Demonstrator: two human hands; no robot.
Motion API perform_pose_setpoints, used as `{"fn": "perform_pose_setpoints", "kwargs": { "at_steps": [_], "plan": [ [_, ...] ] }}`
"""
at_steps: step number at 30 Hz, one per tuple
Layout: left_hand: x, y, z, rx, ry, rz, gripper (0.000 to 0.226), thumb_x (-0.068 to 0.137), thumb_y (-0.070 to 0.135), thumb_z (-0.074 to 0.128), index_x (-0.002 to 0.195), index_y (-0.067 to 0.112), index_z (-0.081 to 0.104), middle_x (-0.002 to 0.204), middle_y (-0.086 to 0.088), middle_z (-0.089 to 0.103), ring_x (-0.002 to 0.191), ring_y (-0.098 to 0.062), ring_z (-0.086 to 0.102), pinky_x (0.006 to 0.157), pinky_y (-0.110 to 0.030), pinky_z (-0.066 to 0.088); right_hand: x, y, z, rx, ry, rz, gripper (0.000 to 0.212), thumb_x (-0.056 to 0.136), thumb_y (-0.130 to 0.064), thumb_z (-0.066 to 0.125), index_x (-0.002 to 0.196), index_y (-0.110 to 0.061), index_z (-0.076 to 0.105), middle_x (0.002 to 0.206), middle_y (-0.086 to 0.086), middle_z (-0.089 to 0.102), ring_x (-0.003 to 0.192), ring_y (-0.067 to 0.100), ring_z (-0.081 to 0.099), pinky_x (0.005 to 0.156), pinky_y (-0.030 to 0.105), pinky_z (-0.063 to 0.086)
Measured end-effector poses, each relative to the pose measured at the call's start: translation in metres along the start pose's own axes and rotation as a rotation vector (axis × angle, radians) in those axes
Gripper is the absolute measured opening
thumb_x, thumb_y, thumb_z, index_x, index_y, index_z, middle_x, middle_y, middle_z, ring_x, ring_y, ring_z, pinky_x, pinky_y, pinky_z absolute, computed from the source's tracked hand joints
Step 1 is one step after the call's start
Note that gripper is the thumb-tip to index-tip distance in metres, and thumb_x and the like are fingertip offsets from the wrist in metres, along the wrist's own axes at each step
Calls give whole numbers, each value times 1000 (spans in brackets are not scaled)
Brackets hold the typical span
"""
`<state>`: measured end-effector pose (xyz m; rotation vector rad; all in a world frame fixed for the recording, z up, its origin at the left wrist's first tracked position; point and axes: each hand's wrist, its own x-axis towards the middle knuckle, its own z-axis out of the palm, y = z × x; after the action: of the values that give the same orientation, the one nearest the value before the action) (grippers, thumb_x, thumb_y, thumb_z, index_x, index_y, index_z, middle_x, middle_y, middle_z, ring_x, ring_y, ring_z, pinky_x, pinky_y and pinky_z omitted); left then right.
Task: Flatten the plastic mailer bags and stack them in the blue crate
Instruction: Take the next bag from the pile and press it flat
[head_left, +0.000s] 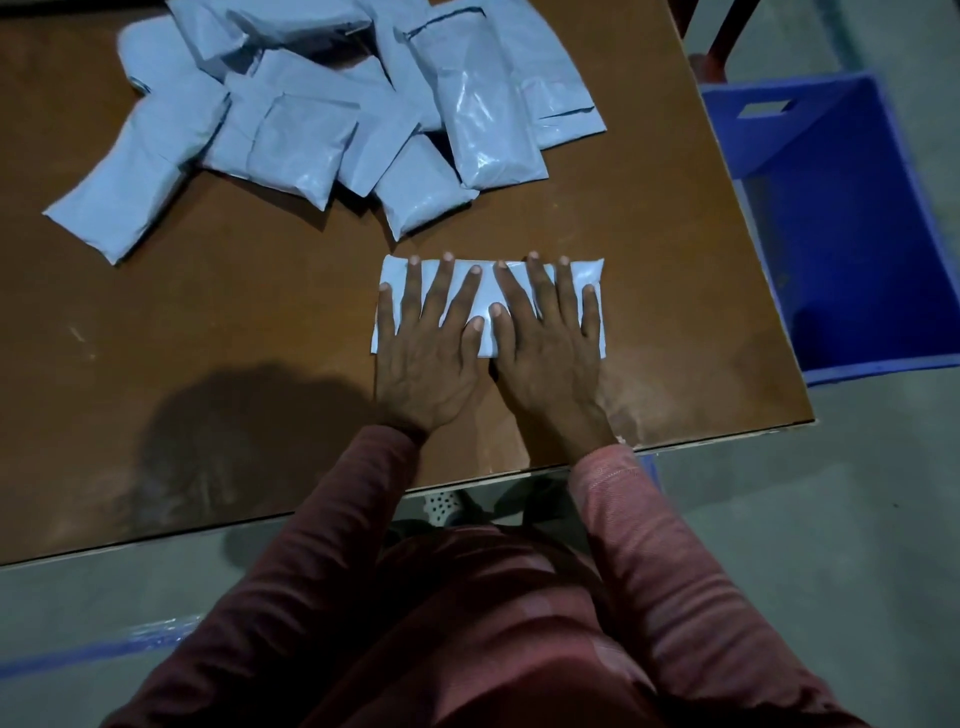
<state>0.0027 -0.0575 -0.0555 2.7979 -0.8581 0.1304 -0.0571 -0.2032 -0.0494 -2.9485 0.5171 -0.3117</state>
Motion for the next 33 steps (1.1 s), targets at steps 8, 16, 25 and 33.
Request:
{"fn": "perform_pose_setpoints", "kwargs": {
  "at_steps": [8,16,25,33],
  "plan": [
    [2,1,-2,-26,-68,-16,59,110,42,14,167,28,12,175,-2,6,161,-30,-2,126,-61,7,0,0,1,11,-56,27,53,110,-47,22,162,-36,22,171,-3,14,159,22,2,125,51,10],
    [3,0,-3,-29,-84,1,59,109,42,18,166,29,13,174,-1,8,161,-28,-1,126,-61,8,5,-3,-7,21,-162,29,55,109,-48,15,163,-38,14,172,-3,6,159,23,-6,125,54,3],
    [2,-3,-5,-50,-99,16,60,108,44,19,166,28,16,174,-2,8,161,-30,-1,125,-63,10,37,-14,-22,74,-147,-25,54,108,-48,21,161,-35,26,171,1,14,159,27,-1,125,55,2],
    [2,-2,-2,-50,-72,-6,58,110,44,17,166,30,13,174,0,10,161,-26,0,126,-59,9,32,-6,0,40,-9,-14,47,111,-40,24,157,-40,34,169,-3,24,159,23,5,125,53,13]
  ]
}}
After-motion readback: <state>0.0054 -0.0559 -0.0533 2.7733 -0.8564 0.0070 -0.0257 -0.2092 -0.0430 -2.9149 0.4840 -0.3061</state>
